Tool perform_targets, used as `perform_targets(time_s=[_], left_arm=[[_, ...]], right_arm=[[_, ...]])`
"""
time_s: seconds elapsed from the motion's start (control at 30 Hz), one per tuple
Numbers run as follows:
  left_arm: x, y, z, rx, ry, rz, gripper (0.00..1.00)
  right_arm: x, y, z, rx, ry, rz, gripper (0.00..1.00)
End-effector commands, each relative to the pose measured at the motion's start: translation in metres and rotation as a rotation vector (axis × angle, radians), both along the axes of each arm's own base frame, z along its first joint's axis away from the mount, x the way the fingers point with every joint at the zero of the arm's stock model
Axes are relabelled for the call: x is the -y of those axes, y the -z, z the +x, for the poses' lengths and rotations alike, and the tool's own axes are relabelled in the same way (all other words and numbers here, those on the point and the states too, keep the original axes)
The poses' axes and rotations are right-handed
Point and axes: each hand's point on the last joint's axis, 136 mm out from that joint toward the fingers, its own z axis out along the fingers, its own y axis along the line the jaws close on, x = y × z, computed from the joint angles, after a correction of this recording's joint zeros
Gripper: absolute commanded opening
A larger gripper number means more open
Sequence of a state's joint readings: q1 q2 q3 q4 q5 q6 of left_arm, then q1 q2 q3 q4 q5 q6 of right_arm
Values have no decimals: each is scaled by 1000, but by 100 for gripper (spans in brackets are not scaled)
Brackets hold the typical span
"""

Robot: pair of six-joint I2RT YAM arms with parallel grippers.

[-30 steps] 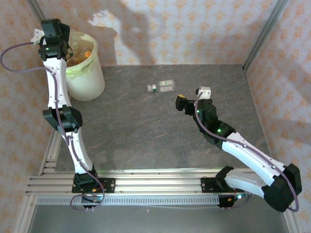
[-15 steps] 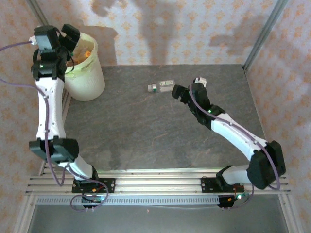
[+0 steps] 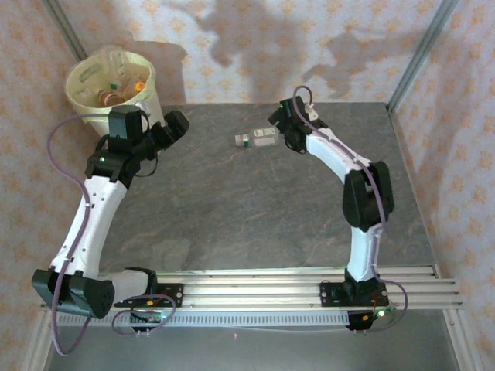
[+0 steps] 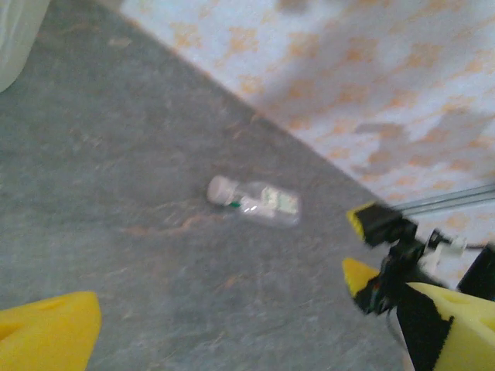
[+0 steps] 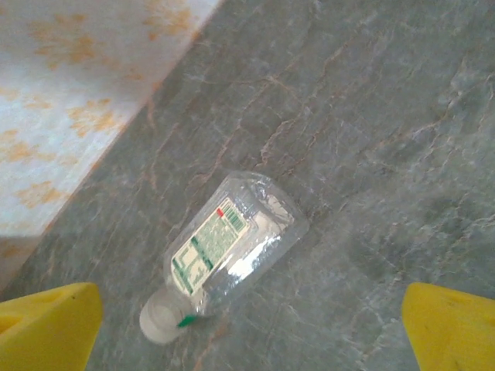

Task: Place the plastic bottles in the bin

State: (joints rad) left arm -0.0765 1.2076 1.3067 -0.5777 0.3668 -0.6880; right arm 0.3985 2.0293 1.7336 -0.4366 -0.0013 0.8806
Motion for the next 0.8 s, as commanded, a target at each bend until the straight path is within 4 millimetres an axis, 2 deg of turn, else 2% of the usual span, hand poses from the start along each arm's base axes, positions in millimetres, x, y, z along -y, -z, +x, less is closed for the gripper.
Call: perform_targets(time_s=[0.0,0.1,0.3,0.43,0.57,0.77], left_arm=[[-2,22,-13,-41,25,34,100],[-3,38,-20,-55,24,43,100],[-7,66,-27,-106,1,43,100],[-9,72,-28,-120,-2,64,100],[-12,73,-30,-134,-9,80,100],[-13,83,-35,-162,-11,84,100]], right_arm=[[6,30,-8,-181,118,8,99],[-7,46,6,-241,145,53,99],[-24,64,29,-303,221,171,99],[-38,91,36,-354,270,283,99],[-42,113,43,-385,322,350,99],[-42,132,50,-420,357,411,99]])
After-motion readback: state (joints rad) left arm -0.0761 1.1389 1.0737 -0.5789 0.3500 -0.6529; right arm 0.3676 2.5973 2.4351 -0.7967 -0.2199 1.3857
